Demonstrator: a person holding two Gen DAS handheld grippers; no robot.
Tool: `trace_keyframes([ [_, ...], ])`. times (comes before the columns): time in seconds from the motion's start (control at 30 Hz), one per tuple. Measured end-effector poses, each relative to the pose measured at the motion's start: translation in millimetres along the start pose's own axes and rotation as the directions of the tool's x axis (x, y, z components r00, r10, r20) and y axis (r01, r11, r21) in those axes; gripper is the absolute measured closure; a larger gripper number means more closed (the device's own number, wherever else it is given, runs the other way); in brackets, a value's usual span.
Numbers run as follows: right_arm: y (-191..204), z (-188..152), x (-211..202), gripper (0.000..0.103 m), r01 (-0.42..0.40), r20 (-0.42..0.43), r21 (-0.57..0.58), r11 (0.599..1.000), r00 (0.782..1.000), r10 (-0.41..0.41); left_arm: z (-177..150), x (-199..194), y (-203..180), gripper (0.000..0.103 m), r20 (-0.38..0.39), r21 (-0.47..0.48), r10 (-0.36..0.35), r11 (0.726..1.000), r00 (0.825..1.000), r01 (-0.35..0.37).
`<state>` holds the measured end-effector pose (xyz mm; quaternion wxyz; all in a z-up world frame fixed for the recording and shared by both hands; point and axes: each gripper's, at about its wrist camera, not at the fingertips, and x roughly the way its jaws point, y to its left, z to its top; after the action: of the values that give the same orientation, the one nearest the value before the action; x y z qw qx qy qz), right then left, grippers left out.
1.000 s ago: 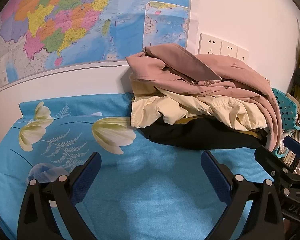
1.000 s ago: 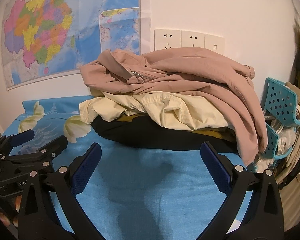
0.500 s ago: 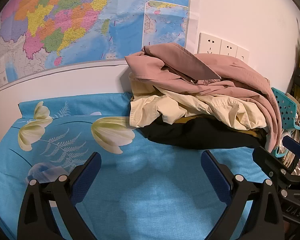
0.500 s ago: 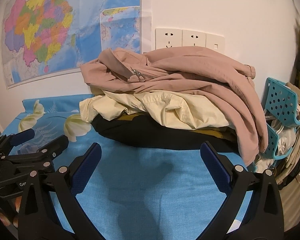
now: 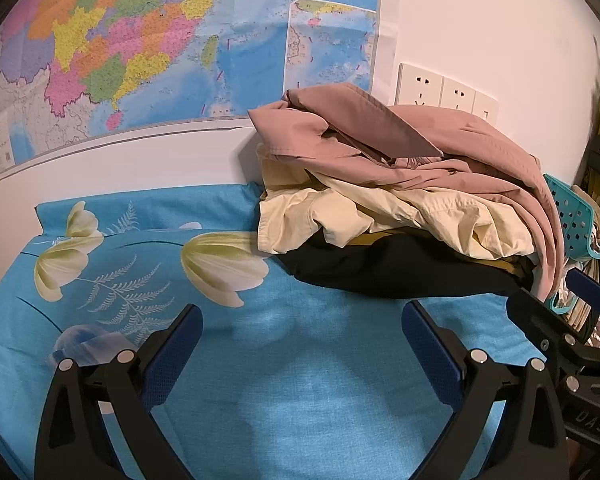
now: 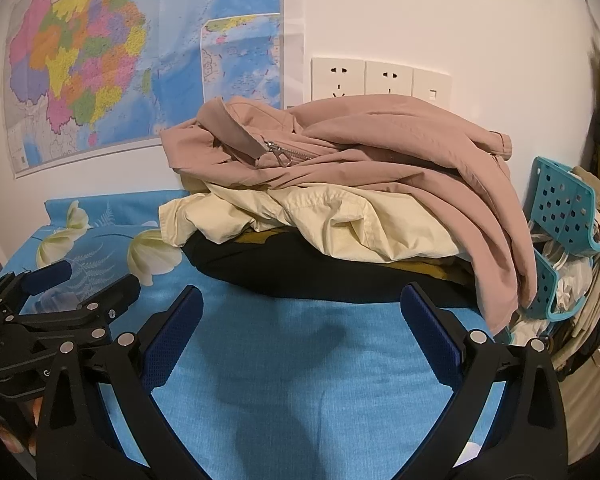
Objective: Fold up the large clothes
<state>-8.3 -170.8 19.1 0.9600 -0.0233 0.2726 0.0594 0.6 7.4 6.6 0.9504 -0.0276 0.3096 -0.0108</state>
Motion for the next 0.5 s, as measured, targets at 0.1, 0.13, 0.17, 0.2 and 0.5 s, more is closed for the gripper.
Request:
trace_keyframes([
  [0.1,-0.1,0.0,0.3,0.005,0.001,0.0,0.0,1.0,1.0,-0.001,0.5,1.0,0.0,0.007,-0.001,-0.001,-0.002,1.0,1.0,0.002],
  [0.13,-0.2,0.1,0.4,0.005,0.0,0.0,0.0,1.0,1.0,0.0,0.8,1.1,0.1,0.007,-0.002,0.001,-0.001,1.0,1.0,0.001],
  [0.17,0.0,0.1,0.6,0.005,0.0,0.0,-0.001,1.0,1.0,0.0,0.7,1.1,0.2,0.007,-0.003,0.0,-0.001,1.0,1.0,0.001],
  [0.2,0.1,0.5,0.9,0.005,0.0,0.0,-0.002,1.0,1.0,0.0,0.6,1.4,0.5,0.007,-0.003,-0.001,-0.001,1.0,1.0,0.001],
  [0.5,0.1,1.9,3.1,0.005,0.002,-0.002,-0.002,1.0,1.0,-0.002,3.5,5.6,1.4,0.007,-0.01,-0.003,-0.001,1.0,1.0,0.001],
])
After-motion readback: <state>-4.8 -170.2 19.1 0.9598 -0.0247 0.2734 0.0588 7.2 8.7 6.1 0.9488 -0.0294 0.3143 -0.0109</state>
